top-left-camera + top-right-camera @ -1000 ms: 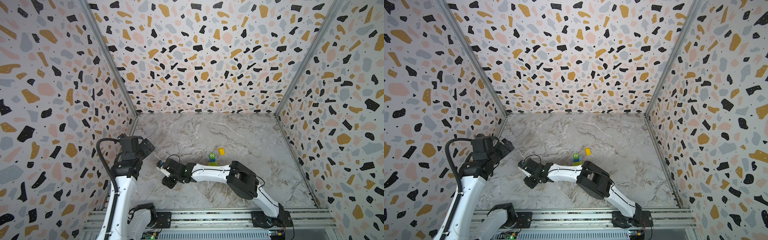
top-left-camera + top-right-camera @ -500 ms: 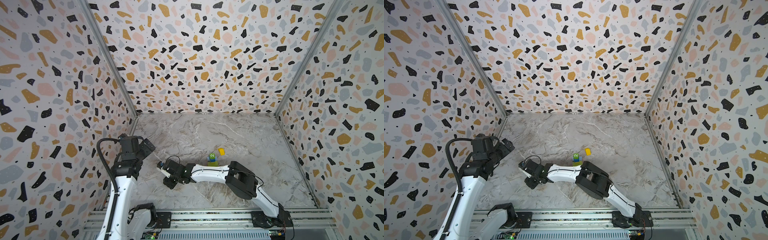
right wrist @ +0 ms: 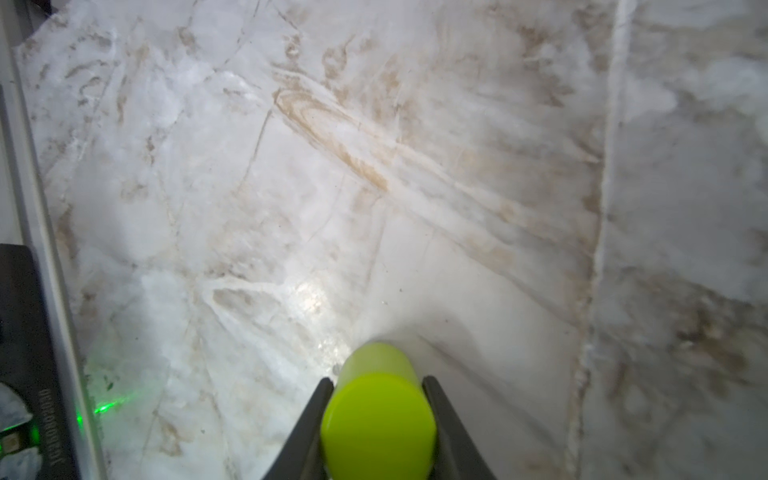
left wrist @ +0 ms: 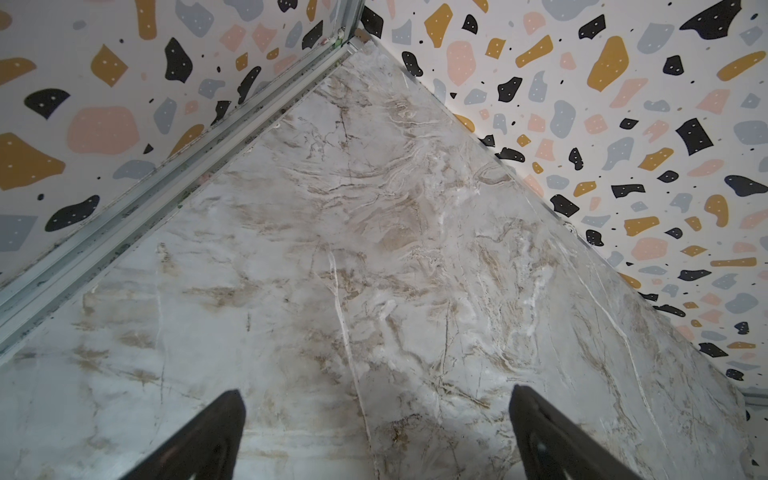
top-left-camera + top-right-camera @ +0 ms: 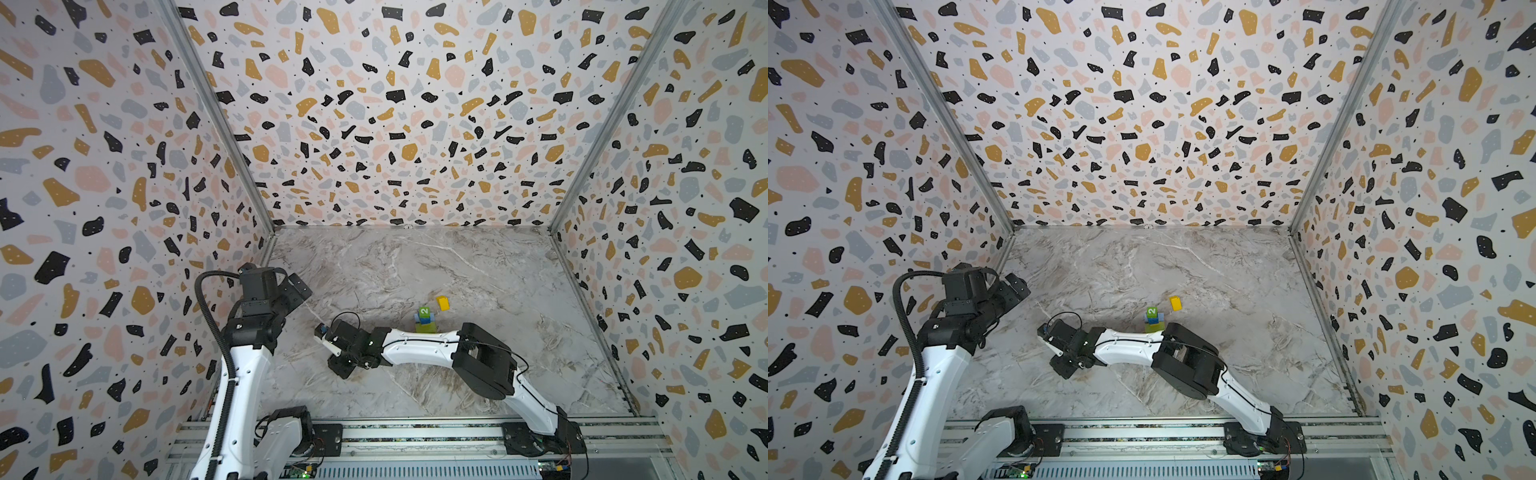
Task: Build the wood block tower
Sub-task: 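Lift and carry the lime-green cylinder with the right gripper above the stack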
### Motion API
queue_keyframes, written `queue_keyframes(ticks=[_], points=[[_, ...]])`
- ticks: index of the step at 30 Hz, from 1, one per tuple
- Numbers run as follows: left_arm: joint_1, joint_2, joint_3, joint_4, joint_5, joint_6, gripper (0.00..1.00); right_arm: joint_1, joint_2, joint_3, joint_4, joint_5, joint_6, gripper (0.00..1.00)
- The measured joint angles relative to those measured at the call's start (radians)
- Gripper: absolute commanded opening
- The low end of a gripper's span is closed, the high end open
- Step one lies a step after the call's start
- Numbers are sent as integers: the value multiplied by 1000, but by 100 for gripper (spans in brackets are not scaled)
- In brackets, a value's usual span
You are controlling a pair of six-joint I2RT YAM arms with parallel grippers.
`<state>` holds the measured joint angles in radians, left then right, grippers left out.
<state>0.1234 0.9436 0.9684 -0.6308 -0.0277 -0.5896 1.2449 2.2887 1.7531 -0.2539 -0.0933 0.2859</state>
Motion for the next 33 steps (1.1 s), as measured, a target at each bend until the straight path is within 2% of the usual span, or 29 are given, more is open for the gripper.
queue_keyframes(ticks=[6, 12, 23, 33], points=[[-2, 9, 46, -2, 2, 22, 100, -29, -108, -38, -58, 5, -11, 24], [-31, -9, 40, 5, 1, 23, 100, -91, -284, -77, -103, 9, -32, 24], [-394, 35, -29, 101, -162, -54, 100, -255, -563, -179, -249, 10, -67, 24], [-620, 72, -240, 298, -314, -142, 100, -345, -682, -250, -391, 66, -88, 24]])
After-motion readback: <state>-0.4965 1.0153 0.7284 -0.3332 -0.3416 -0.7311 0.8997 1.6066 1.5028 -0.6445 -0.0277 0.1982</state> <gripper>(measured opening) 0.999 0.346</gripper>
